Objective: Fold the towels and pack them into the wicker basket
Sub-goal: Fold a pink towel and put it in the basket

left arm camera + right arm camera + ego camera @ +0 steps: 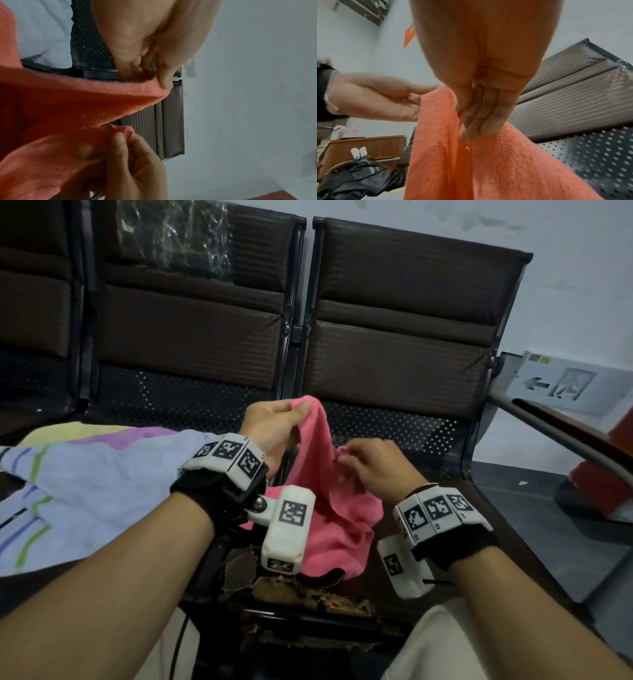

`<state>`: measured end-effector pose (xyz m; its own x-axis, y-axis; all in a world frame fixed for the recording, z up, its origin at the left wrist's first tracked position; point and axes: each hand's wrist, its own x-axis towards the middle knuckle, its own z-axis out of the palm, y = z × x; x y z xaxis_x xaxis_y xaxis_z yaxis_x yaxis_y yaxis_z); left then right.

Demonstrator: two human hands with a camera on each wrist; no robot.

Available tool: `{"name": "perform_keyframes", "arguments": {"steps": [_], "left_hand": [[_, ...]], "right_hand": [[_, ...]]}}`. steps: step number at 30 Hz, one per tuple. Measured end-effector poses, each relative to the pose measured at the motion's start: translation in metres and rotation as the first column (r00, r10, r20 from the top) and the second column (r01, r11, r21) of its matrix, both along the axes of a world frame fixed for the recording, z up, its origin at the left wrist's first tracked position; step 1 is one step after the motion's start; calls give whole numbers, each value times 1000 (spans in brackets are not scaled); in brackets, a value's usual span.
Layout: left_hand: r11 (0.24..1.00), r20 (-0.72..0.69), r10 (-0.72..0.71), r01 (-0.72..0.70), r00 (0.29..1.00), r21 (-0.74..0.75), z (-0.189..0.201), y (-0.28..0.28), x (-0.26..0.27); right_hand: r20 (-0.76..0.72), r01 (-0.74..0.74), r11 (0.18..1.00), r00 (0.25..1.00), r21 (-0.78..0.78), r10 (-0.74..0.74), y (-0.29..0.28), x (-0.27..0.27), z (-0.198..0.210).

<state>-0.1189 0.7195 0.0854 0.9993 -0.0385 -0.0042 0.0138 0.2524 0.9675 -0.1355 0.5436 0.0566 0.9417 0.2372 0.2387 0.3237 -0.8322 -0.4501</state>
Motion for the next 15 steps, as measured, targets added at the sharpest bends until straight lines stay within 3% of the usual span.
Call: {"name": "perform_keyframes", "arguments": {"steps": [3,7,15], "left_hand": [[991,41,-6,0,999,132,-2,2,-3],[897,81,-81,37,993,440,-5,5,-10],[865,-64,-249,251,967,435,-8,2,-28]], "right_hand": [[105,47,997,994,-67,-40,-1,-3,-1],[239,-29,988,971,149,-8,7,-8,3],[167,-25,921,985,389,-43,25,-21,2]]}}
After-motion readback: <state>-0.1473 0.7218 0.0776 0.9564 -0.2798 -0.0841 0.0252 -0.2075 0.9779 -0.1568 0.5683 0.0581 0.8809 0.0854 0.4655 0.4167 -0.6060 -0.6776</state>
